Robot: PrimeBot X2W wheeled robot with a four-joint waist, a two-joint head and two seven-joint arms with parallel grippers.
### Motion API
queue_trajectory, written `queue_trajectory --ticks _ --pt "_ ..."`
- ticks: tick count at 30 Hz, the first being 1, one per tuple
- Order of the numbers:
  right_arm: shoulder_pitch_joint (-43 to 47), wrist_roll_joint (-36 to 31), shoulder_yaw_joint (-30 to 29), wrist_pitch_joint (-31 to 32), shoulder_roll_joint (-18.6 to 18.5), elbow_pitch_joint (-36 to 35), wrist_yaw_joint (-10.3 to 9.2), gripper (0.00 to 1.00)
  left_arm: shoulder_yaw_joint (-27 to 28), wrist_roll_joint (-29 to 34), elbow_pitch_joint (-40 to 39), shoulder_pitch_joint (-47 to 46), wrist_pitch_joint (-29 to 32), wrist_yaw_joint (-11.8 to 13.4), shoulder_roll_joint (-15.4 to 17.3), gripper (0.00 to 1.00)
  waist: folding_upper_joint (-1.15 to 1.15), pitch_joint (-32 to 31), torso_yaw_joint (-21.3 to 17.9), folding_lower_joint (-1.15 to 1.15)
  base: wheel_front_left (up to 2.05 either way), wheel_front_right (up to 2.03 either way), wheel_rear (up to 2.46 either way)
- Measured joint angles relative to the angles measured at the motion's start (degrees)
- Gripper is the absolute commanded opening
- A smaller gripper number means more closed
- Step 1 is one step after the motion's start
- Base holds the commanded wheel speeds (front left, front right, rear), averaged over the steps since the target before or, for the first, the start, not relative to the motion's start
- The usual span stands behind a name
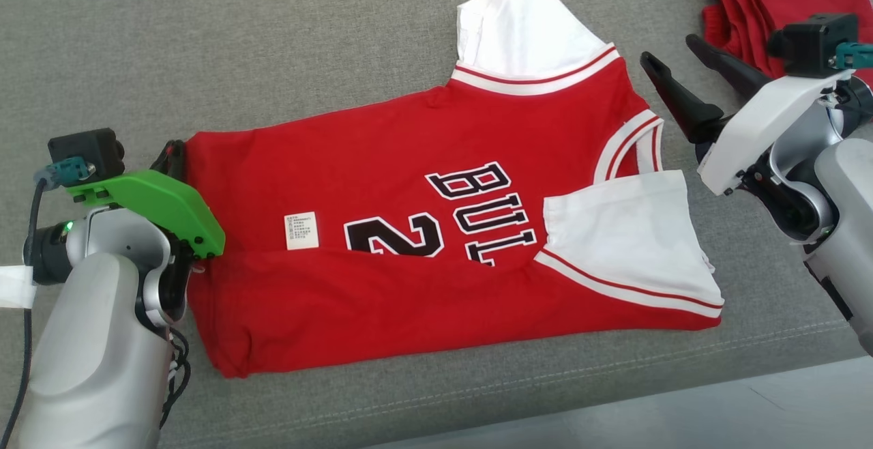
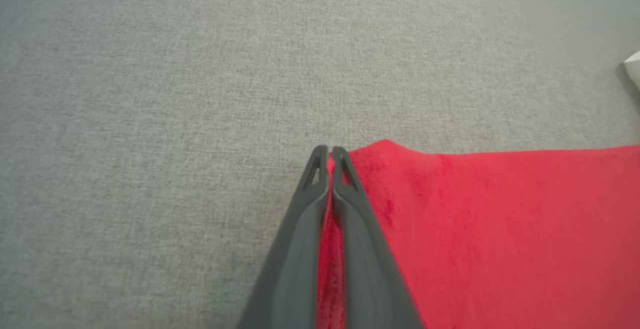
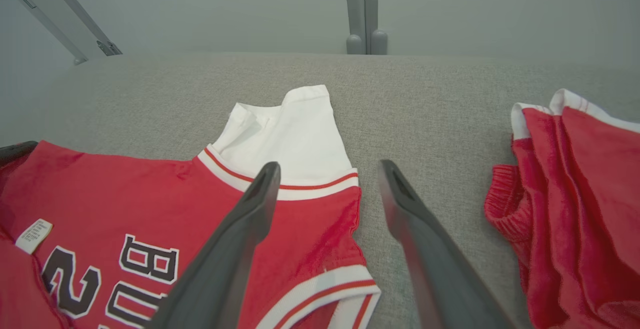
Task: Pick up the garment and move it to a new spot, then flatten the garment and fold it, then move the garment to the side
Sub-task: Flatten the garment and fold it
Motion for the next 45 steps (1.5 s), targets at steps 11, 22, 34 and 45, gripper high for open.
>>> queue_trajectory --ticks 11,22,34,45 --pt "-6.43 -0.43 0.49 4.77 -0.43 4.66 0.3 1.0 -1.85 0.43 -6.31 -0.66 -8.04 -1.89 -4.33 0.0 0.0 0.08 3.79 0.0 0.0 0.0 0.0" --pt "-15.28 0.65 -1.23 13.78 -3.75 12.05 0.14 1.0 -7.26 2.13 -11.22 -0.65 -12.52 -3.36 -7.72 0.0 0.0 2.67 10.56 0.0 0.0 0.0 0.0" --pt "-21.49 0.44 -0.78 17.82 -3.52 16.7 -0.27 1.0 -9.07 2.52 -12.9 -0.66 -17.03 -3.3 -8.27 0.0 0.0 9.82 16.78 0.0 0.0 0.0 0.0" --pt "-24.28 -1.04 0.09 17.62 -3.0 19.98 -0.2 1.0 -10.94 1.91 -12.21 -0.86 -18.53 -3.28 -8.49 0.0 0.0 12.25 18.73 0.0 0.0 0.0 0.0"
